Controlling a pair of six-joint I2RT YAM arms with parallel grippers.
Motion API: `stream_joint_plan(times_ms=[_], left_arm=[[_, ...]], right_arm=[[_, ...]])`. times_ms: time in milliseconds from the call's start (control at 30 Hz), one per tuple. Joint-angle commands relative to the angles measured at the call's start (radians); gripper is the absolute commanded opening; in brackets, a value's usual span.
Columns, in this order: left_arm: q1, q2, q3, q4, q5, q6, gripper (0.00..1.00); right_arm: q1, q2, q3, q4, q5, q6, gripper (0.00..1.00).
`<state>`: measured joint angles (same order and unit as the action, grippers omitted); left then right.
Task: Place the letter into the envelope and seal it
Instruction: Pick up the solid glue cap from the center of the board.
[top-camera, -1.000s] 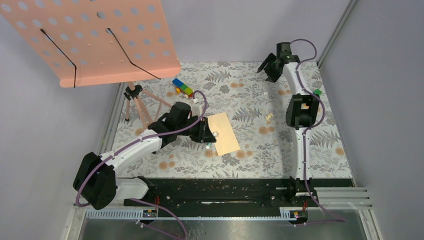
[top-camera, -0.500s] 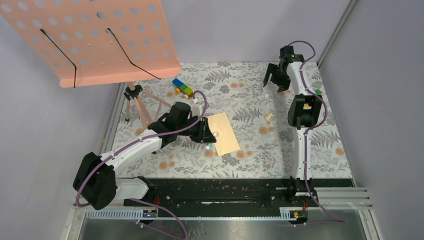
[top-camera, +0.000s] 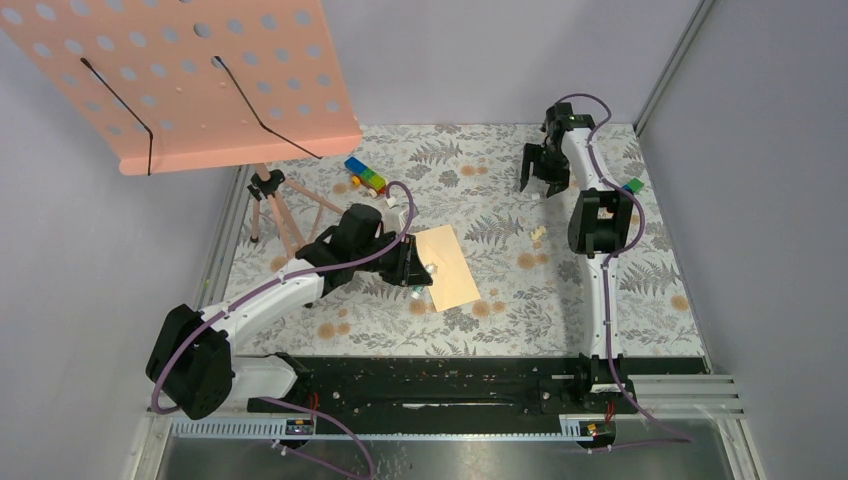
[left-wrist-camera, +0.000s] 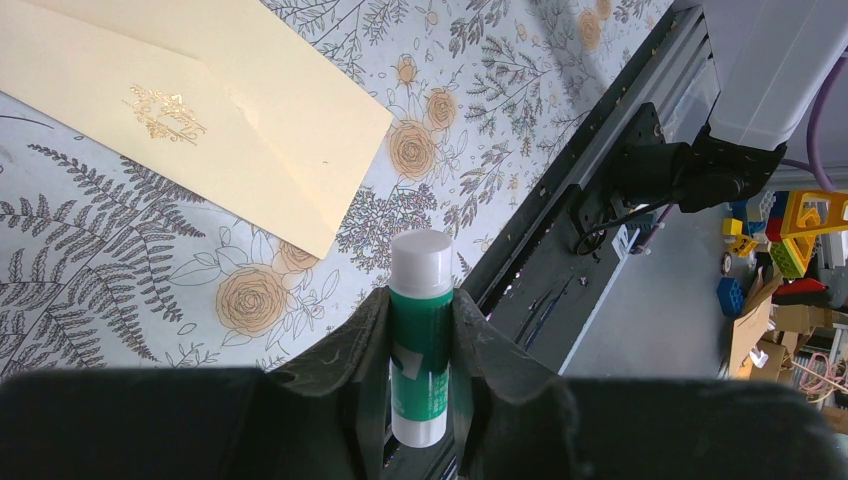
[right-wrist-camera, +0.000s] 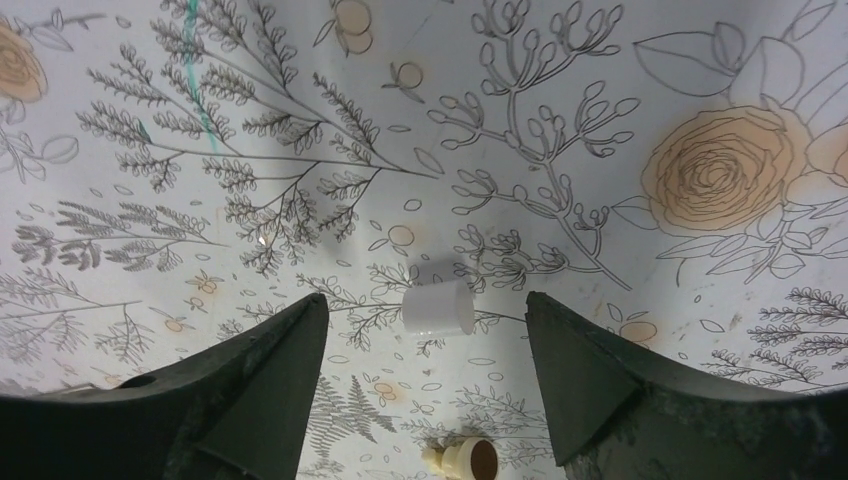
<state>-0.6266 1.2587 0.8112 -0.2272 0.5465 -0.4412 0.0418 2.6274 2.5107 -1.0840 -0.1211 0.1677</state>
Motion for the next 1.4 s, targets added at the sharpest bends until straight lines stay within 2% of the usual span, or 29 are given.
stream_joint_plan(times_ms=[0,167,367,467,933,1000,1133,1267,1367], left_arm=[[0.006,-0.008,0.033,0.039,0.023,0.018,0.0],[0.006,-0.015,0.028,0.043,0.02,0.013,0.0],[0.006,-0.014,0.026,0.044,0.021,0.013,0.0],[0.005,-0.012,0.026,0.049,0.021,0.009,0.0],[0.006,0.001,0.037,0.054,0.037,0.004,0.0],[0.006,0.0,0.039,0.048,0.037,0.005,0.0],[0.007,0.001,0.047,0.043,0.041,0.007,0.0],[0.006,0.003,0.063,0.029,0.044,0.013,0.0],[0.007,-0.007,0.068,0.022,0.039,0.018,0.0]], right_arm=[[0.027,-0.019,0.008,-0.053,0.036,-0.073,0.77],[0.032,-0.023,-0.016,-0.054,0.069,-0.078,0.65],[0.032,-0.041,-0.048,-0.057,0.105,-0.096,0.61],[0.032,-0.047,-0.061,-0.053,0.111,-0.096,0.56],[0.03,-0.034,-0.009,-0.013,0.054,-0.084,0.42],[0.03,-0.041,-0.025,-0.006,0.053,-0.083,0.36],[0.03,-0.054,-0.043,-0.012,0.048,-0.077,0.33],[0.03,-0.108,-0.051,-0.015,0.026,-0.072,0.27],[0.032,-0.2,-0.13,0.018,-0.017,-0.076,0.26]])
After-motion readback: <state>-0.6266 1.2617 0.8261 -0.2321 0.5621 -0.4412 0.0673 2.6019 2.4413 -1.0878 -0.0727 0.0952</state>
